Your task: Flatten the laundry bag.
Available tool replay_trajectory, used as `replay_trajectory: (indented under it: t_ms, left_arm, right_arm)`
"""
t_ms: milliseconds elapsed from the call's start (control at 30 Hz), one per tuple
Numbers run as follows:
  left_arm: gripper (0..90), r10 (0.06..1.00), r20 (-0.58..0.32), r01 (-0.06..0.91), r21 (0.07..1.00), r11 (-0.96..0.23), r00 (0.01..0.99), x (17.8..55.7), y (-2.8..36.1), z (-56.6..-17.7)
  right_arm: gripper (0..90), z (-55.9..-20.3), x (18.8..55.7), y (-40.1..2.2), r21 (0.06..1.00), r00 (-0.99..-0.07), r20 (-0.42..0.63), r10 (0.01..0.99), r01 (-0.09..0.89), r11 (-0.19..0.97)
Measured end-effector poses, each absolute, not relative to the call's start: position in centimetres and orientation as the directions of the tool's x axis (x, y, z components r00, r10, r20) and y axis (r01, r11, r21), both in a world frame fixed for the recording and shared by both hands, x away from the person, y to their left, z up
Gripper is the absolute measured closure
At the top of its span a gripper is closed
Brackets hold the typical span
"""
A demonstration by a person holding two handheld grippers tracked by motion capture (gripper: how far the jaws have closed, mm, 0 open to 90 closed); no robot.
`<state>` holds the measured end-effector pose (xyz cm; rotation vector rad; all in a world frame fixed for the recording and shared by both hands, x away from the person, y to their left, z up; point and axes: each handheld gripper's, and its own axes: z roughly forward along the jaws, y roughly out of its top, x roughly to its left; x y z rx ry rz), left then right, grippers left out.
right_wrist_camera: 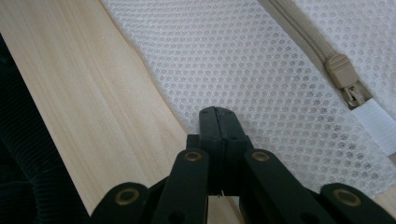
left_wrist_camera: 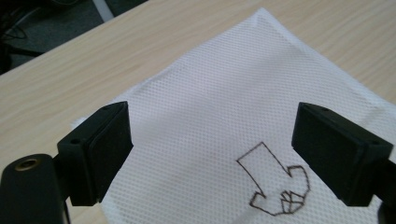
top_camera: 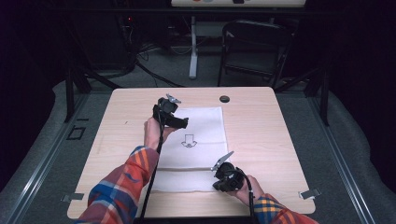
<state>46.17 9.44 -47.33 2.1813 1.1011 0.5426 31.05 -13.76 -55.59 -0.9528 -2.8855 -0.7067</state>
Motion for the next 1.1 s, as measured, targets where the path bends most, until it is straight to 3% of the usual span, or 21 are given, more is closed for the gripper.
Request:
replay_trajectory:
  t_ms: [100,267,500,667,833,1100]
  left_arm:
    - [10.8,0.806,0.061,0.561,0.687,-0.462,0.589,45.3,9.5,-47.5]
    - [9.8,0.784,0.024,0.567,0.678,-0.469,0.620,44.0,9.8,-47.7]
    - [9.7,0.759,-0.016,0.569,0.673,-0.473,0.651,42.1,10.4,-48.3]
    - [9.5,0.737,-0.042,0.566,0.672,-0.478,0.674,40.9,10.4,-48.7]
    - [9.2,0.718,-0.048,0.556,0.669,-0.494,0.695,40.2,10.0,-48.8]
    - [9.0,0.682,-0.061,0.544,0.656,-0.523,0.729,39.3,9.2,-49.3]
  right_arm:
    - [90.0,-55.6,31.0,-13.7,0.411,-0.813,0.155,0.561,0.570,0.712]
    - [75.6,-55.0,30.9,-13.8,0.436,-0.824,0.171,0.541,0.555,0.708]
    - [38.8,-53.9,31.1,-14.4,0.471,-0.806,0.159,0.571,0.570,0.673]
    - [20.7,-53.8,31.4,-14.9,0.476,-0.795,0.141,0.589,0.577,0.664]
    - [14.8,-53.6,31.6,-15.4,0.478,-0.787,0.130,0.603,0.583,0.657]
    - [15.3,-53.5,32.1,-16.2,0.473,-0.775,0.106,0.623,0.590,0.654]
